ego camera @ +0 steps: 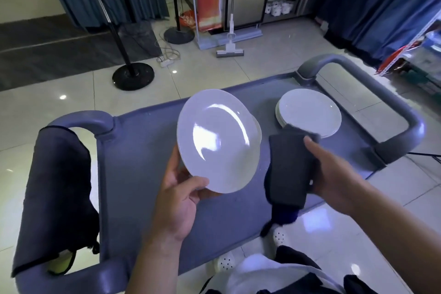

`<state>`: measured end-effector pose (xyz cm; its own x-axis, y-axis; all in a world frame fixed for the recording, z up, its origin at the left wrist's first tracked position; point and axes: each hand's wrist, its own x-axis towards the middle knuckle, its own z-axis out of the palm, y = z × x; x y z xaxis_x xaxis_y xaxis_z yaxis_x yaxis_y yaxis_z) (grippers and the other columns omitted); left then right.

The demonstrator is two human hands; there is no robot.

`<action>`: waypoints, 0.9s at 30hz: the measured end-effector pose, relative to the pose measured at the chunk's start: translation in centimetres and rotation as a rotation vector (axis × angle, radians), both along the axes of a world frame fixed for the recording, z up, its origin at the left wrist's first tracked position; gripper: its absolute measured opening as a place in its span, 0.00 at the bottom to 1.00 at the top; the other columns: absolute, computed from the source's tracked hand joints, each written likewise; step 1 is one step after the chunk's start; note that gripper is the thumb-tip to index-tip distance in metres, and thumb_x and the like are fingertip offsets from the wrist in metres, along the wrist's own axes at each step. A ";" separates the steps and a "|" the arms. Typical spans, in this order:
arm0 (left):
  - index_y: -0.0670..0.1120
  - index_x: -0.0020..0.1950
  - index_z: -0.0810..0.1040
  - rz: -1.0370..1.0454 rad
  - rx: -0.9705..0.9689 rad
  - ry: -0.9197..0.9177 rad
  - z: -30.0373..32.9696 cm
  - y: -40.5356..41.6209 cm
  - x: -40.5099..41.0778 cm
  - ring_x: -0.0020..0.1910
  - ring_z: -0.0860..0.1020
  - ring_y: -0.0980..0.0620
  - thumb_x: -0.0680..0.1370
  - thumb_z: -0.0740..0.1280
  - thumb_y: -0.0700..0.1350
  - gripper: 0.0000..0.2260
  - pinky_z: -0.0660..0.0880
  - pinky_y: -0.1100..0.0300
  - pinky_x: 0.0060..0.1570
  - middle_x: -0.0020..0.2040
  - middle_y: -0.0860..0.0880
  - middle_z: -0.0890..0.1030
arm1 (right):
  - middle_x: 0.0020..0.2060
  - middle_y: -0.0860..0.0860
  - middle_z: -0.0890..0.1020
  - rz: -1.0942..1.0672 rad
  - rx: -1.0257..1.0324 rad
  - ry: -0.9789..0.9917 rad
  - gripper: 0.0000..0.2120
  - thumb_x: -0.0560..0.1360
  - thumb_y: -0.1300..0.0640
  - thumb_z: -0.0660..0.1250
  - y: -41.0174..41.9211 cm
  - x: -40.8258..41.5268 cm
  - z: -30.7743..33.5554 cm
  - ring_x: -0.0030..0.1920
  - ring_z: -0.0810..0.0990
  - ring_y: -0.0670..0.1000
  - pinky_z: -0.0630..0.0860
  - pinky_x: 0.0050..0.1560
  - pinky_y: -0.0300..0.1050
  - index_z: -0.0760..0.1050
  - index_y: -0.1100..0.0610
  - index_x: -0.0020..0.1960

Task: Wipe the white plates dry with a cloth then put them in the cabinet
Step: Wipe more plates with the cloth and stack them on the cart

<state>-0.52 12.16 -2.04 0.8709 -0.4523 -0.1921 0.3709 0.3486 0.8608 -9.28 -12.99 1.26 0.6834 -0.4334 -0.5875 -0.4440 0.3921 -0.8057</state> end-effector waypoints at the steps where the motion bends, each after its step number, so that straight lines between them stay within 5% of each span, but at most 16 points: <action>1: 0.58 0.72 0.75 -0.011 0.005 -0.002 0.1 -0.2 -0.1 0.55 0.80 0.47 0.68 0.65 0.32 0.36 0.81 0.49 0.41 0.60 0.49 0.81 | 0.59 0.48 0.83 -0.028 -0.039 -0.046 0.14 0.80 0.41 0.63 0.0 0.6 0.7 0.58 0.81 0.50 0.79 0.53 0.55 0.77 0.47 0.60; 4: 0.60 0.71 0.76 -0.079 0.023 -0.011 0.5 -1.4 -1.0 0.56 0.81 0.47 0.67 0.65 0.31 0.36 0.82 0.47 0.41 0.61 0.50 0.82 | 0.56 0.43 0.83 -0.026 -0.219 -0.147 0.08 0.79 0.39 0.65 1.8 3.2 2.9 0.57 0.81 0.48 0.78 0.57 0.52 0.79 0.41 0.52; 6: 0.59 0.72 0.75 -0.141 0.021 -0.006 0.9 -2.6 -1.8 0.56 0.81 0.46 0.66 0.65 0.31 0.38 0.82 0.46 0.42 0.60 0.49 0.83 | 0.63 0.40 0.80 0.071 -0.345 -0.234 0.16 0.73 0.34 0.66 4.2 4.9 3.7 0.65 0.78 0.48 0.75 0.65 0.58 0.79 0.35 0.58; 8: 0.59 0.73 0.74 -0.199 -0.002 -0.027 1.4 -3.5 -2.5 0.57 0.82 0.47 0.67 0.64 0.30 0.38 0.83 0.42 0.44 0.62 0.48 0.83 | 0.75 0.34 0.64 0.252 -0.522 -0.327 0.22 0.70 0.33 0.62 6.8 5.7 3.7 0.77 0.60 0.43 0.61 0.75 0.62 0.69 0.25 0.65; 11: 0.55 0.74 0.72 -0.150 -0.076 -0.053 1.4 -3.4 -2.4 0.62 0.82 0.45 0.70 0.69 0.36 0.33 0.82 0.43 0.46 0.66 0.47 0.82 | 0.78 0.31 0.51 0.588 -0.707 -0.412 0.20 0.75 0.39 0.58 10.0 4.7 2.8 0.77 0.40 0.33 0.37 0.78 0.56 0.65 0.23 0.65; 15: 0.49 0.57 0.84 -0.111 -0.265 0.126 0.7 -2.4 -2.7 0.53 0.85 0.50 0.56 0.87 0.52 0.32 0.82 0.55 0.45 0.54 0.49 0.86 | 0.78 0.31 0.54 0.782 -0.591 -0.449 0.20 0.80 0.45 0.60 11.0 1.3 1.8 0.77 0.39 0.32 0.31 0.76 0.56 0.68 0.33 0.71; 21: 0.41 0.42 0.88 -0.030 -0.320 0.184 0.7 -1.0 -3.1 0.43 0.86 0.41 0.62 0.71 0.53 0.18 0.83 0.52 0.42 0.42 0.39 0.86 | 0.75 0.26 0.56 0.841 -0.368 -0.406 0.21 0.80 0.49 0.61 9.9 -0.6 2.1 0.75 0.42 0.28 0.33 0.78 0.51 0.65 0.29 0.68; 23: 0.45 0.44 0.89 0.012 -0.271 0.204 0.9 -1.5 -3.0 0.42 0.86 0.43 0.67 0.69 0.55 0.17 0.83 0.52 0.40 0.43 0.41 0.87 | 0.74 0.25 0.57 0.854 -0.361 -0.396 0.21 0.81 0.51 0.61 9.3 -0.9 1.9 0.75 0.43 0.28 0.34 0.78 0.50 0.64 0.29 0.68; 27: 0.48 0.73 0.76 0.014 -0.194 0.100 1.1 -2.1 -2.7 0.53 0.85 0.41 0.73 0.75 0.51 0.28 0.82 0.50 0.42 0.61 0.41 0.83 | 0.75 0.26 0.57 0.860 -0.402 -0.367 0.21 0.81 0.49 0.61 7.9 -1.9 1.1 0.76 0.44 0.29 0.36 0.78 0.48 0.64 0.32 0.71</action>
<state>-3.26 10.03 -0.96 0.8585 -0.4770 -0.1882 0.4447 0.5098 0.7365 -11.22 -5.05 2.34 0.9651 0.1708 -0.1985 -0.1471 -0.2736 -0.9505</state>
